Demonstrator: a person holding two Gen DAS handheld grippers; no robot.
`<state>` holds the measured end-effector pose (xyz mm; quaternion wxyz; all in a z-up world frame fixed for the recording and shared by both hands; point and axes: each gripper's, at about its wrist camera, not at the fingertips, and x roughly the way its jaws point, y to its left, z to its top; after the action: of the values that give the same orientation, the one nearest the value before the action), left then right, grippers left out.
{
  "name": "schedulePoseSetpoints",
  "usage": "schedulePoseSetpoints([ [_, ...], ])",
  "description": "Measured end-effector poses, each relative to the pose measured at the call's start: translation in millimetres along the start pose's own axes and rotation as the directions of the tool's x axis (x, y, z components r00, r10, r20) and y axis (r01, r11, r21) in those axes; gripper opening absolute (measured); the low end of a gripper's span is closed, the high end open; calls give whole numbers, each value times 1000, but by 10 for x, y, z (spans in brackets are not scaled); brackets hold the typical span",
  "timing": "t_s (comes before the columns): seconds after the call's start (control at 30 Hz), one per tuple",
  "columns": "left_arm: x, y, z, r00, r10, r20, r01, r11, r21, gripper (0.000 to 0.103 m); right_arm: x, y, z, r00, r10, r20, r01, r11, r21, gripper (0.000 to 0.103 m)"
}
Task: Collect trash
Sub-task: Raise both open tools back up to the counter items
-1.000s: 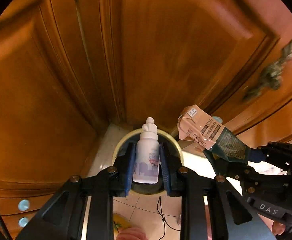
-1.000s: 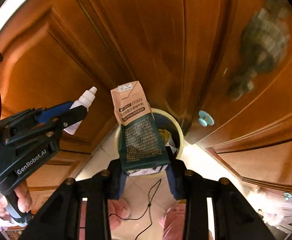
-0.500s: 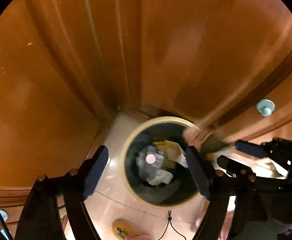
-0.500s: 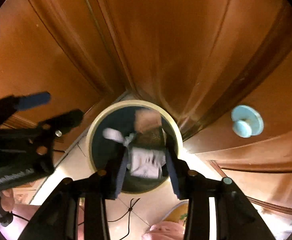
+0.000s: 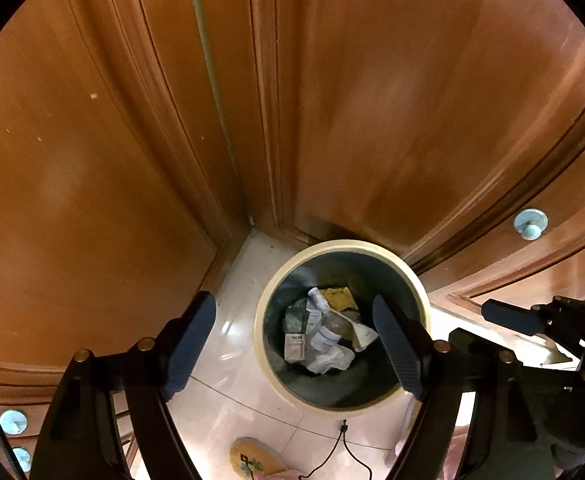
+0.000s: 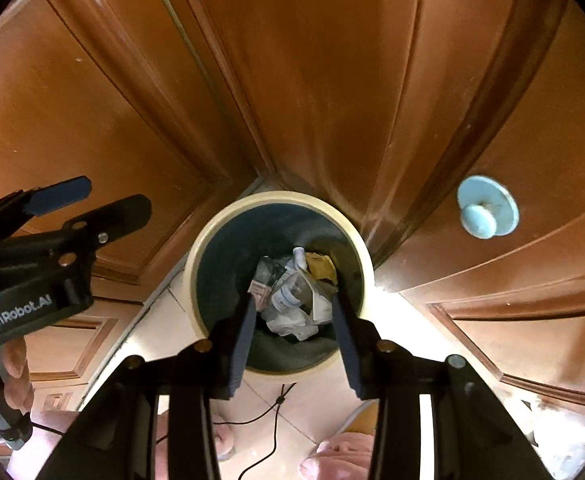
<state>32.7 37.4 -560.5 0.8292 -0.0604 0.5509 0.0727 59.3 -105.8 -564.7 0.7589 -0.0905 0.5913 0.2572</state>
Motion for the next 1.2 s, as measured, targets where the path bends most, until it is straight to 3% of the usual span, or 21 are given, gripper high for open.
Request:
schedulePoseSetpoints([
  [0.27,-643,-40,213,1000,-13,15,12,1000,23,79,-650,144,58,1000,15,18,-15,1000,-9,40],
  [0.6,-1753,-62,669,996,-33,81,30,999,31,79,-1930,231,329,996,-1,89,-1,1000,15,40],
  [0.83,-2715,-299,1149,980,-59,188,45,996,77,79,-2997,154,563,982,-26,187,19,999,37,40],
  [1.2,-3877,-704,1906,948,-87,307,37,986,165,85,-4065,-121,924,948,-90,305,80,996,44,40],
])
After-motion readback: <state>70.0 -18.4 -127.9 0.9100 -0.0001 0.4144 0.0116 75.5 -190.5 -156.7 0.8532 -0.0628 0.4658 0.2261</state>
